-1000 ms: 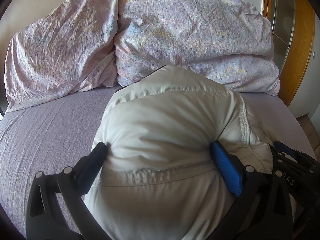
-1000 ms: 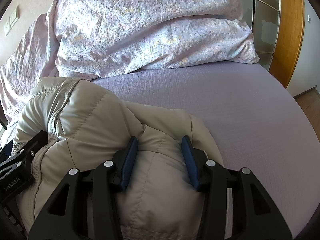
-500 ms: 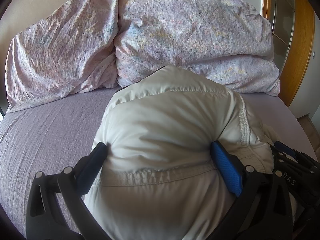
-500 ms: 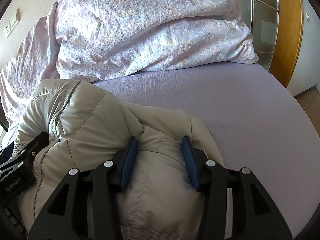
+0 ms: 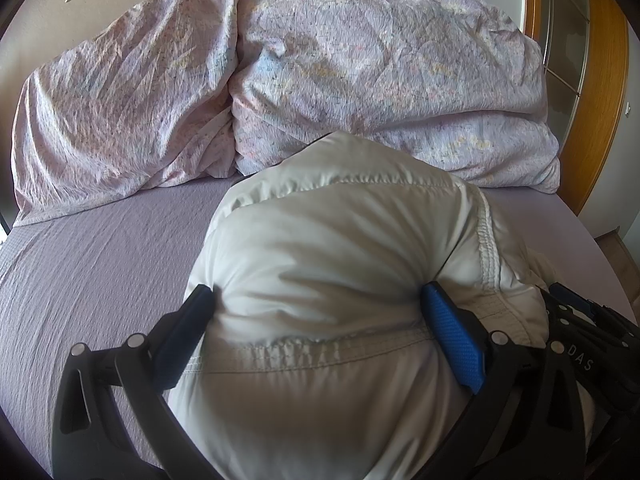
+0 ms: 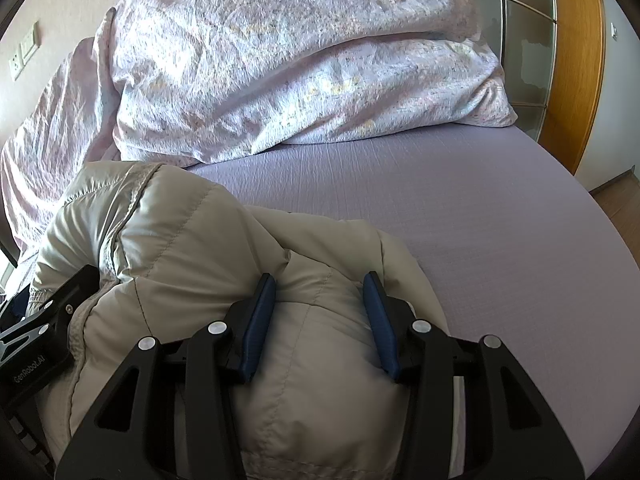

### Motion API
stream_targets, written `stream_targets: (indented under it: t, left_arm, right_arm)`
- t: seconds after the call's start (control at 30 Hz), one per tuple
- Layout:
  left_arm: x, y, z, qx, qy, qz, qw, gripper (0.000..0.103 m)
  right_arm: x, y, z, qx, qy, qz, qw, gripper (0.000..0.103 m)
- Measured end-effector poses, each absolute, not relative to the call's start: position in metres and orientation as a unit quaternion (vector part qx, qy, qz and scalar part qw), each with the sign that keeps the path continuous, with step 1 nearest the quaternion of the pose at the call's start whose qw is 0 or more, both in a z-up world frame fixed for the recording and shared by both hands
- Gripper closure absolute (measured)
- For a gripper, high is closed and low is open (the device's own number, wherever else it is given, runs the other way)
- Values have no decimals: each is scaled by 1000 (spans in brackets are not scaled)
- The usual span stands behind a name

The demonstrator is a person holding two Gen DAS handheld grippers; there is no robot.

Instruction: Fold large clothes

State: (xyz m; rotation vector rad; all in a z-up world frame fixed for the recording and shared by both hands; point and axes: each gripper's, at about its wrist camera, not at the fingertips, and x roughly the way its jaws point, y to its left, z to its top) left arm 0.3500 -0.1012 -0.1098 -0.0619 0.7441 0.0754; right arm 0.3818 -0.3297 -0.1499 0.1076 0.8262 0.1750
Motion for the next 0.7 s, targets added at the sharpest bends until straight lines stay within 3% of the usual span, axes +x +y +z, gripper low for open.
stream_targets:
  t: [0.7]
  left_arm:
    - [352, -99, -105, -33, 375, 36, 926, 2]
  right_arm:
    - [384, -323, -148, 27, 415, 71, 907, 55]
